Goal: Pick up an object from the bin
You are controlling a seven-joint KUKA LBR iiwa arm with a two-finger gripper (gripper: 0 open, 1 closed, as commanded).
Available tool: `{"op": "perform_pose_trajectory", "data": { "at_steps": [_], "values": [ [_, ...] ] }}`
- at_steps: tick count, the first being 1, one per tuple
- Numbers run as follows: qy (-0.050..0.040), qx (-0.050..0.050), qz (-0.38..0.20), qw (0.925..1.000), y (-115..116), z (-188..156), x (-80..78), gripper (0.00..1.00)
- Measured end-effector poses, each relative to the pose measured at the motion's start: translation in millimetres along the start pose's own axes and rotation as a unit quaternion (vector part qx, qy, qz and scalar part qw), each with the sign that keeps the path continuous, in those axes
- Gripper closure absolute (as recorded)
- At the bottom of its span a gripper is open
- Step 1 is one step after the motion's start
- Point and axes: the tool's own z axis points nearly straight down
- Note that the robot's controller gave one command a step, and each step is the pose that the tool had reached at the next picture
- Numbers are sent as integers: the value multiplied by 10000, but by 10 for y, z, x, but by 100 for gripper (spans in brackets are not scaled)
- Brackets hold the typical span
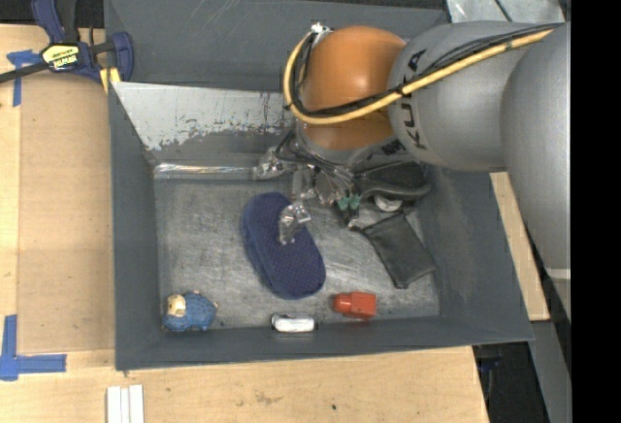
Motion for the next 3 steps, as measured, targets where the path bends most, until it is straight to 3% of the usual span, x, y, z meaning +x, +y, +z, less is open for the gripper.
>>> {"op": "perform_pose_trajectory", "data": {
  "at_steps": [1, 2, 3],
  "values": [
    [0, -55, 239, 9997, -193, 302, -82, 0],
    [-1, -36, 220, 9998, -201, 267, -90, 100],
    [-61, 16, -1611, 9869, -204, -1951, 18, 100]
  ]
}}
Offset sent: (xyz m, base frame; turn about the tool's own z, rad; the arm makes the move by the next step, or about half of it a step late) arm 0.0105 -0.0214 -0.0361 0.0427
